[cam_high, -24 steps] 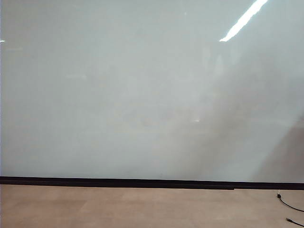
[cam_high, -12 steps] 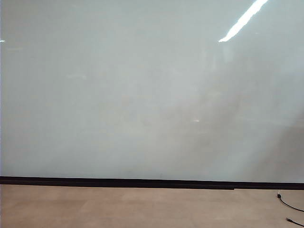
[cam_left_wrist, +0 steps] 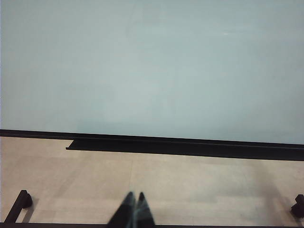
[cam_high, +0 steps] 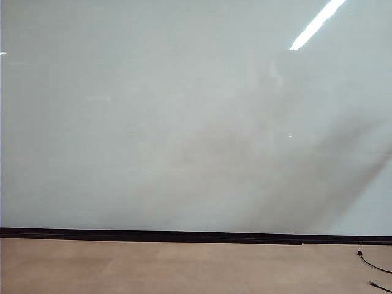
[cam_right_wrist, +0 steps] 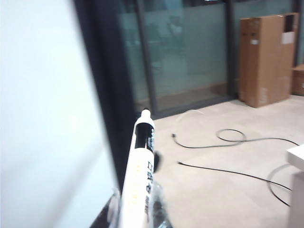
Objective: Pick up the pen on the shelf to the right of the whiteboard and write the letter Z.
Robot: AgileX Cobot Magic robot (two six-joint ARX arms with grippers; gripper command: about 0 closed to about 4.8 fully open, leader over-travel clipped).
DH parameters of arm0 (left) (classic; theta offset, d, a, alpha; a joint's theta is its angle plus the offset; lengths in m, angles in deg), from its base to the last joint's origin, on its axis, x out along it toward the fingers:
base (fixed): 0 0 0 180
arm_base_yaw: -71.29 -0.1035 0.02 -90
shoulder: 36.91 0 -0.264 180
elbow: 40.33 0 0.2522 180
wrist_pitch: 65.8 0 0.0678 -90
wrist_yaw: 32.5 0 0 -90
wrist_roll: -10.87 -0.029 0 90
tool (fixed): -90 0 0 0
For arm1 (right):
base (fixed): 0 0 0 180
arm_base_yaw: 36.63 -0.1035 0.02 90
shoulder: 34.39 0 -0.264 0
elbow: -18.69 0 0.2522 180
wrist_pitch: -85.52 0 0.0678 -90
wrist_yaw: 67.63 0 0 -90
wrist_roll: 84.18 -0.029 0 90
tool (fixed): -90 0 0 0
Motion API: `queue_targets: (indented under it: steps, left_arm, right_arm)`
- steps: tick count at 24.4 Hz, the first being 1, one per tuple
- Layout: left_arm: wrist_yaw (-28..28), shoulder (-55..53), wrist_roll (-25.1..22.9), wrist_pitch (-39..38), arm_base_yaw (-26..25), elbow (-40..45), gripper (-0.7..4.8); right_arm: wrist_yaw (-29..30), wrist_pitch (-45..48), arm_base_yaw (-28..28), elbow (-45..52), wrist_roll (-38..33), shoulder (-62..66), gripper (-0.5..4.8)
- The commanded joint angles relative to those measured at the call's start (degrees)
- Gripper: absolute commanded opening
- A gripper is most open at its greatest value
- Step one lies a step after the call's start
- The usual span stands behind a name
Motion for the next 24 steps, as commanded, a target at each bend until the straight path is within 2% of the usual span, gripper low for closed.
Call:
queue_targets:
  steps: [1,3,7,10,14,15,17,19,24]
  left_arm:
    - [-0.02,-0.02,-0.24,0.66,0.02,-0.13,-0.05]
    - [-0.02,-0.02,-0.24,0.63,0.02,-0.13,-0.04]
    - [-0.02,-0.02,-0.24,0.63,0.02,-0.13,-0.04]
    - [-0.02,-0.02,-0.24,0.66,0.02,-0.13,-0.04]
    - [-0.02,-0.02,-0.24,0.63,0.02,-0.13,-0.05]
    - [-0.02,-0.02,-0.24,0.63,0.02,-0.13,-0.05]
    - [0.0,-0.02,-0.24,0.63,0.02,-0.13,-0.04]
    - [-0.02,-0.02,-0.24,0.63,0.02,-0.13,-0.04]
    - [-0.02,-0.02,-0.24,0.63,0.02,-0.13,-0.05]
  right_arm:
    - [-0.48,0.35,-6.54,1.92,1.44,-3.67,-0.09]
    - [-0.48,0.39,-13.94,3.06,2.86,-6.05,-0.09]
    - [0.48,-0.07,-23.76,2.95,6.58,-7.21,-0.09]
    - [5.88,-2.16,-28.63,1.38,7.89,-7.1,-0.09]
    - [17.77,-13.05,-30.12,-4.76,7.8,-6.88,-0.09]
    - [22.23,-18.95,-30.12,-8.37,8.0,-6.84,-0.09]
    - [26.99,-26.73,-30.14,-13.55,10.4,-6.82,-0.09]
    - [30.51,-30.45,-30.14,-17.51,13.22,-6.73,-0.09]
    - [36.39,-33.7,-30.14,-24.7,13.79,-1.95,-0.09]
